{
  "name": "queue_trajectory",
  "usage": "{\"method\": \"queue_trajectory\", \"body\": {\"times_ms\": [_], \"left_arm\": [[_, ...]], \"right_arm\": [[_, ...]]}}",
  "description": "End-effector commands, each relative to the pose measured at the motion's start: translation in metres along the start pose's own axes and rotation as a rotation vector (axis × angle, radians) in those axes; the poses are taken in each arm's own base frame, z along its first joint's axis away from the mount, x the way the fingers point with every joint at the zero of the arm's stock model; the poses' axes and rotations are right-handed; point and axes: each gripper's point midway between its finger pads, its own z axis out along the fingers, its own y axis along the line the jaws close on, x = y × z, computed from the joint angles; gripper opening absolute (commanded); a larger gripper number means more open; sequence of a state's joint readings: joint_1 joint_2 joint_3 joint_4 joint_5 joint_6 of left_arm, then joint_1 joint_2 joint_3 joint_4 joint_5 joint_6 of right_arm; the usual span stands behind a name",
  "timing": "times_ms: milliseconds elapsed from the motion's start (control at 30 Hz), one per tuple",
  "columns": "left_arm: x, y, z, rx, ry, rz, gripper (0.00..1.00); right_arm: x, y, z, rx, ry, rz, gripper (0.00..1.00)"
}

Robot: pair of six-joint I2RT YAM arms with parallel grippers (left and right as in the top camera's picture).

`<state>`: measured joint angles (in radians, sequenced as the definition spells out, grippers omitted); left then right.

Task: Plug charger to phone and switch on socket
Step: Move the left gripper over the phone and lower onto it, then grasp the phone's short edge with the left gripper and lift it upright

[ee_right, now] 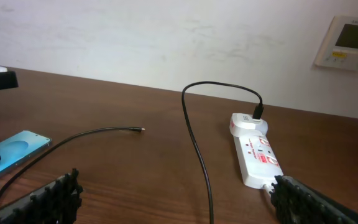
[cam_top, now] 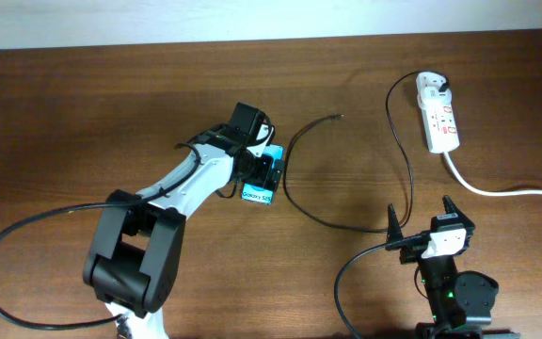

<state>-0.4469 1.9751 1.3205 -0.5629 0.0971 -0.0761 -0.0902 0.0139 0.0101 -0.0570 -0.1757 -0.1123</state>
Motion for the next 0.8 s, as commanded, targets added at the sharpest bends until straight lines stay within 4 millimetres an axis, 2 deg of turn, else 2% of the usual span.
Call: {"method": "queue_trajectory", "body": {"times_ms": [0,233,367,467,767], "left_arm": [[-0.002,-0.004,0.003,0.013,-0.004,0.007,0.99],[0.005,-0.003,0.019,0.012,0.024,0.005,0.99],[0.014,-0.014,0.031,0.019,0.057,0.038,0.99],[0.015,-0.025,0.032,0.023,0.056,0.106,0.99],[0.017,-0.017,0.032,-0.051,0.061,0.106,0.99]], "right_arm": [[0.002,0.002,0.000,-0.012,0.004,-0.002,0.98],[0.002,0.002,0.000,-0.012,0.004,-0.002,0.98],[0.002,0.002,0.000,-0.012,0.003,-0.003,0.98],[0.002,0.002,0.000,-0.012,0.003,-0.003,0.98],[0.002,0.002,0.000,-0.012,0.004,-0.002,0.98]]}}
